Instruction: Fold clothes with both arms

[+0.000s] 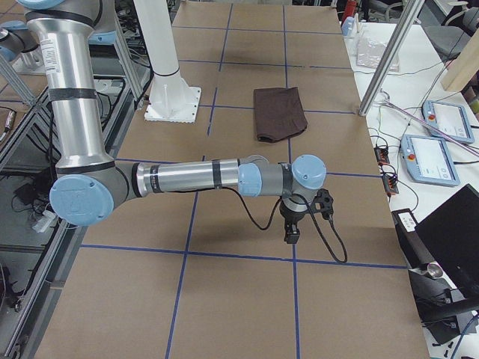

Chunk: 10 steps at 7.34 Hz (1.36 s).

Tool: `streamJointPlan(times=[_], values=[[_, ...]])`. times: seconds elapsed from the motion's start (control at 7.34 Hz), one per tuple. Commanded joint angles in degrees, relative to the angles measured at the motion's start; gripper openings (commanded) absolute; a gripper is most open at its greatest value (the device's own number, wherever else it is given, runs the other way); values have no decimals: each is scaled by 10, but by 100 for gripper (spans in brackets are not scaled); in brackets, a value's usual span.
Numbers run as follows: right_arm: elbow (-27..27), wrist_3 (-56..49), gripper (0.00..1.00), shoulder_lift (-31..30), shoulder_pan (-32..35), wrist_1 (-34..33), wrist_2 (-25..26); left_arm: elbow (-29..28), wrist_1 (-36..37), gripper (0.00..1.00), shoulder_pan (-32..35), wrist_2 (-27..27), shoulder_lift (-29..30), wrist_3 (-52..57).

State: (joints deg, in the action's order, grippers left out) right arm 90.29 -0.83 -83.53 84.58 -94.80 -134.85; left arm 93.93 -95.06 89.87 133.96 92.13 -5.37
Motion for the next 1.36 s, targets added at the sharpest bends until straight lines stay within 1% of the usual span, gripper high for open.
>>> streamJointPlan(times=[0.0, 0.14, 0.27, 0.41, 0.55, 0.68, 0.82, 0.95, 1.09, 1.23], values=[[-6, 1, 100, 0, -11, 2, -1, -57, -18, 100, -2, -19, 7, 2], [-6, 1, 100, 0, -14, 5, -1, -50, 5, 100, -1, -13, 11, 2], [-5, 1, 100, 0, -15, 5, 1, -56, 2, 100, -1, -12, 3, 1], [-3, 1, 100, 0, -15, 6, 0, -29, -10, 100, -1, -19, -30, 3], [-5, 2, 100, 0, -16, 6, 1, -1, -21, 100, -2, -20, -44, -2], [-5, 2, 100, -1, -16, 6, 1, 2, -17, 100, -6, -41, -41, 3], [-5, 2, 100, -1, -16, 6, -1, 6, 6, 100, -23, -67, -46, 15], [-5, 2, 100, -1, -16, 6, -1, 17, 46, 100, -23, -68, -49, 54], [-6, 2, 100, -3, -16, 5, -2, 47, 108, 100, -23, -64, -46, 74], [-3, 1, 100, -8, -16, 6, -2, 60, 112, 100, -22, -60, -61, 69]])
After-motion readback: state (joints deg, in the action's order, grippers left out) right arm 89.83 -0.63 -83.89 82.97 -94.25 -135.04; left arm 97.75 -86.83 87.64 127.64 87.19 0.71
